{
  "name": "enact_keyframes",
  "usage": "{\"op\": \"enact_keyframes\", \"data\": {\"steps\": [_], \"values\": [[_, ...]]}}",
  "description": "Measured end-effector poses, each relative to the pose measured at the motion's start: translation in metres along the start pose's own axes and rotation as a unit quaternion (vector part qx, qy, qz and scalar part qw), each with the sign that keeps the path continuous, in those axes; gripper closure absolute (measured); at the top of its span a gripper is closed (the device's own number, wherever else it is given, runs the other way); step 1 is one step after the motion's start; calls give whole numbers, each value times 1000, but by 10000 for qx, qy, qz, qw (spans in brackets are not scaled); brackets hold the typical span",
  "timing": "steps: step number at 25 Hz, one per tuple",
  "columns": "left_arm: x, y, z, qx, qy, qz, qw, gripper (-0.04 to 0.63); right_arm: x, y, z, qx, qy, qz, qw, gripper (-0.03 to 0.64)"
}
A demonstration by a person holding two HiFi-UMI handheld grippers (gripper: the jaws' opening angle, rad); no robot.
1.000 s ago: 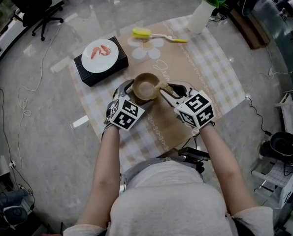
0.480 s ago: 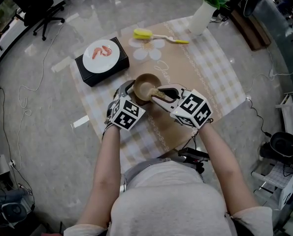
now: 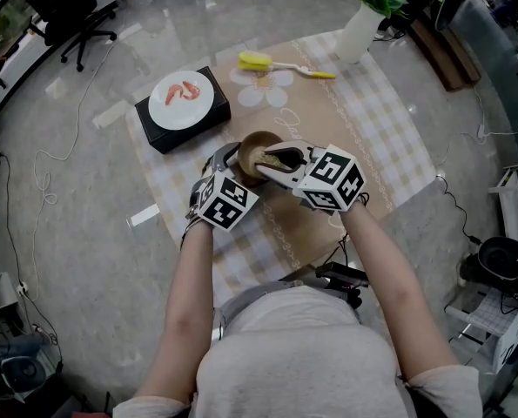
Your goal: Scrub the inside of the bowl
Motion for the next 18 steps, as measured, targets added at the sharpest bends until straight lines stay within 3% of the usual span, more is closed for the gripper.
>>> {"op": "enact_keyframes", "data": {"steps": [6,13,18], "values": [[0,0,0,3,3,-5,10000,123,8,14,-6,33,290,-373,9989,525],[1,1,0,-6,16,23,10000,124,9,24,-31,-647,58,-269,9975,524],[1,1,0,-6,18,37,10000,124,7,28,-45,-820,-37,-166,9965,523]]}}
Point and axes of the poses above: the fingertips, and each gripper's own axes: y forward along the fingers, z to its left, x out of its top, the point moved 4 cm from there along -y, backward along the fingers, and after that the axes turned 7 degrees about -y, right-handed, at the moved point
